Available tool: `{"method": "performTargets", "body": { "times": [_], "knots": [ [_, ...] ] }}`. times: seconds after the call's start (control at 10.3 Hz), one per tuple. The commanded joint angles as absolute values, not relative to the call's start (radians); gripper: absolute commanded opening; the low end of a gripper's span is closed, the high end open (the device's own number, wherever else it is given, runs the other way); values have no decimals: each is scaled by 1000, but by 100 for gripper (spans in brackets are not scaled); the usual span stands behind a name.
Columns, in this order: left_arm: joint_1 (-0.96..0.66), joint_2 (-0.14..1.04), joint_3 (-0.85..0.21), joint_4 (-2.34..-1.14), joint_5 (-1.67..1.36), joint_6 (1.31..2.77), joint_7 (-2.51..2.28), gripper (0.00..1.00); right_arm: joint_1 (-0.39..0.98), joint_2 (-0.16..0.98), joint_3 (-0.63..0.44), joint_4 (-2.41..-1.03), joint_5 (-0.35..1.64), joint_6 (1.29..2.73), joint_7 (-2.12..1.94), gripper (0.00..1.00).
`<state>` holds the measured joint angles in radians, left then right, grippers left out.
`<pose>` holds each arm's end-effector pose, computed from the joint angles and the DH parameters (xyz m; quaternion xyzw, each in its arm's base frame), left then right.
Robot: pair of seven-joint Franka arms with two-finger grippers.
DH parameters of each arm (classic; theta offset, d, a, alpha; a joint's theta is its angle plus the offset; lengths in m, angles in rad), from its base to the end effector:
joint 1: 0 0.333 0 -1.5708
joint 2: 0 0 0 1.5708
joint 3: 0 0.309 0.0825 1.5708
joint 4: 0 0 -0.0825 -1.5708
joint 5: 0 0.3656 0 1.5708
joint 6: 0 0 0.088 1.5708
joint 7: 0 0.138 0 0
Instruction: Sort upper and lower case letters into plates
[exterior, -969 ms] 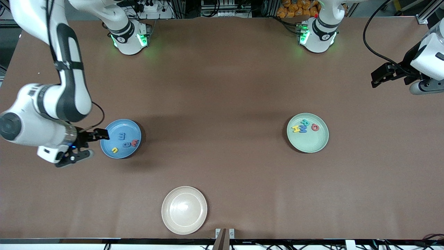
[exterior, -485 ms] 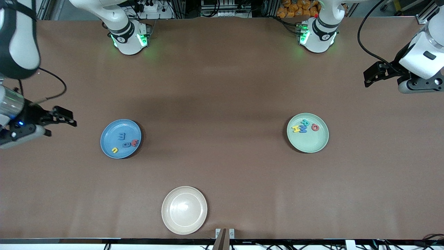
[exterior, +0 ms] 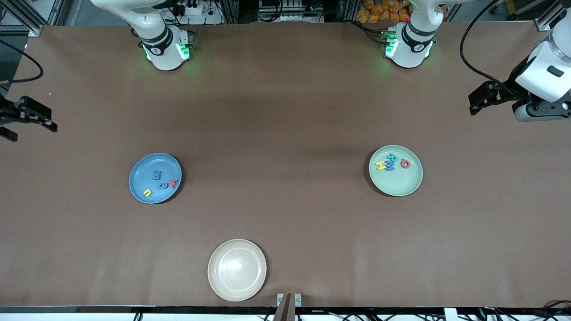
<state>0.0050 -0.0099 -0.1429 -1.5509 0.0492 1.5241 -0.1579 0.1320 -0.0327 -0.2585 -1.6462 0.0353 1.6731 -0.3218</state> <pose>0.5240 -0.0660 0.5968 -0.9996 -0.0109 0.0047 0.0263 0.5335 -0.0653 0.5784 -0.9947 -0.0961 -0.0334 0.0147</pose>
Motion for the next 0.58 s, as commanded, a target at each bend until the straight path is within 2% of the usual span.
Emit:
{"method": "performTargets", "body": {
  "times": [0.0,0.48],
  "knots": [
    [17,-23,-146,-1562,21,1534,-137,100,130,-67,-206,-1629,-3,1612,-198,100],
    [17,-20,-143,-1560,21,1542,-137,100,83,-71,-124,-1608,-48,1618,-175,100]
  ]
}}
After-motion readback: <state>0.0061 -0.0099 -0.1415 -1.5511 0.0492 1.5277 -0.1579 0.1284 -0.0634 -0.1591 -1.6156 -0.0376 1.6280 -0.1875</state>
